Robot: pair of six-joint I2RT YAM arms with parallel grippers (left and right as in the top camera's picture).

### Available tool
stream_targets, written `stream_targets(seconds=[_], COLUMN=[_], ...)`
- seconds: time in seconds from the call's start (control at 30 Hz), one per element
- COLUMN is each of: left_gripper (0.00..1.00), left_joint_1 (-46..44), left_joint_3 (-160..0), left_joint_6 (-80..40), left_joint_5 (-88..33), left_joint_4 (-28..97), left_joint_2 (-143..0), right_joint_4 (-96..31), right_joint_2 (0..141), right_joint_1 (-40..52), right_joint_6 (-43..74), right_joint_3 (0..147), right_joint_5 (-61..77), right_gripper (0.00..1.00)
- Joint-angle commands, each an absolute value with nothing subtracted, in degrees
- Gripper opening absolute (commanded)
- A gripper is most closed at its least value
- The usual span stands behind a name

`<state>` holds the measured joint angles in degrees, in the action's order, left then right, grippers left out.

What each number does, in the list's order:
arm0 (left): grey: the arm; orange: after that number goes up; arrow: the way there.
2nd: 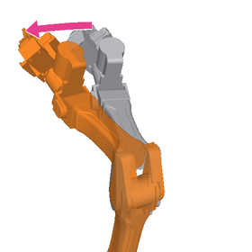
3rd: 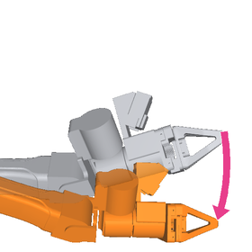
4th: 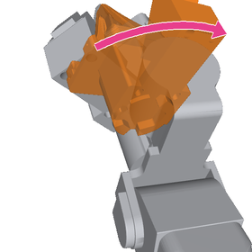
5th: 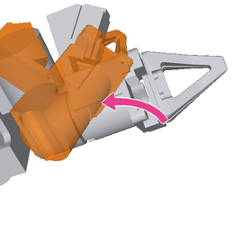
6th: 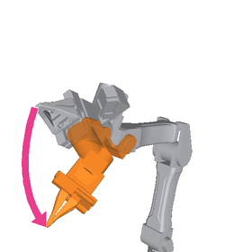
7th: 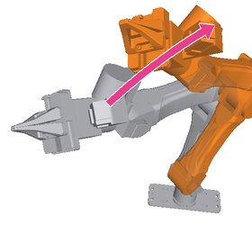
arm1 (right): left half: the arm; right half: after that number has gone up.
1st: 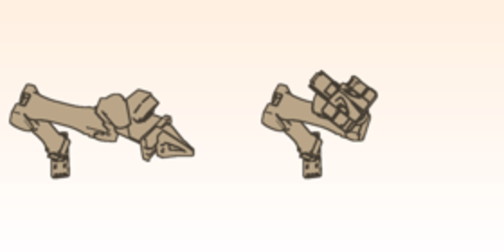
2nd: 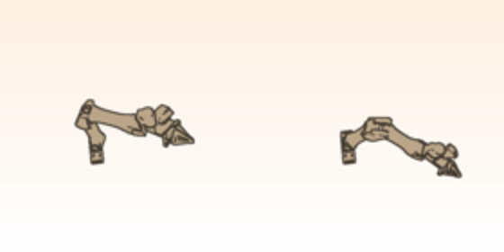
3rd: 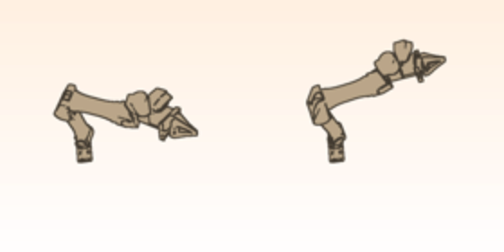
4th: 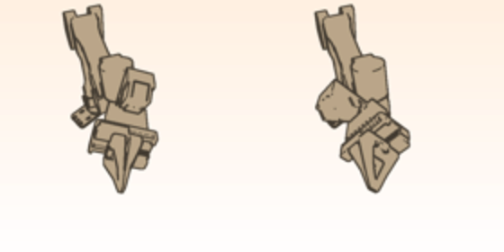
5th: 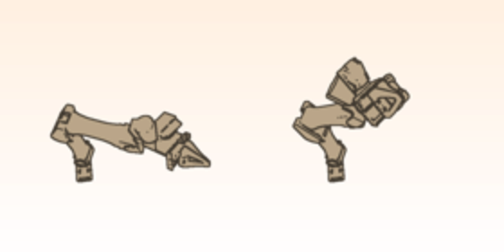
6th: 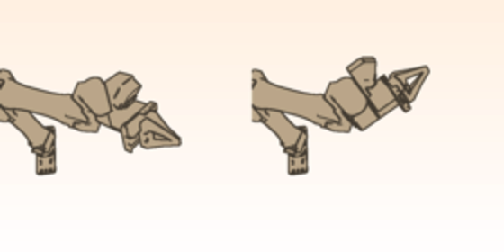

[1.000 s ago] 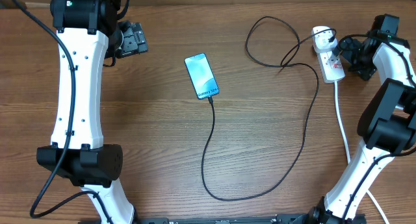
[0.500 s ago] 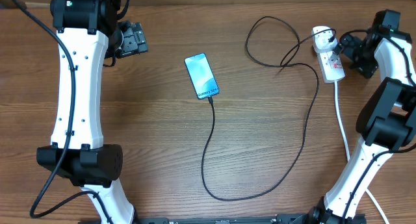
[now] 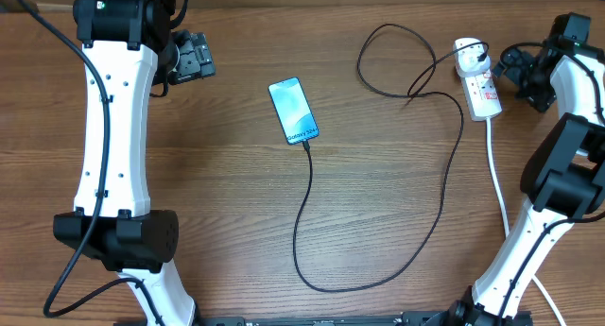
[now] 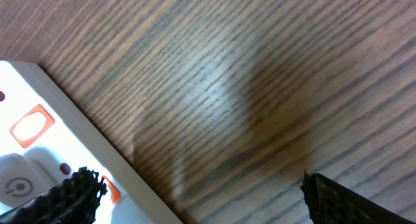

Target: Plug charger to phone and switch on socket

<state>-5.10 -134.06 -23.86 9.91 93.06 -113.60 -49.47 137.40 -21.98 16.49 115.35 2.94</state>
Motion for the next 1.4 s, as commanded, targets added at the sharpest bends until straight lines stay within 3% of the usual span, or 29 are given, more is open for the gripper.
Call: stream_targets(seconds=[0.0,1.37], left_gripper=[1.0,1.0], left_joint_1=[-4.84,-4.84], left_joint_3=[-133.69,-133.69], left_joint_6=[-24.43,-24.45], left_joint_5=[10.48,10.48], left_joint_4=[92.95,92.95], left_joint_2=[-113.99,-113.99], right_joint_4=[-49.12,-53.1], right_joint_2=[138.45,138.8], right_joint_1=[-20.97,-19.97], right_joint_6=[16.62,15.99], right_joint_3=[115.37,115.37], right_joint_5=[2.7,3.18], right_gripper=[1.0,1.0])
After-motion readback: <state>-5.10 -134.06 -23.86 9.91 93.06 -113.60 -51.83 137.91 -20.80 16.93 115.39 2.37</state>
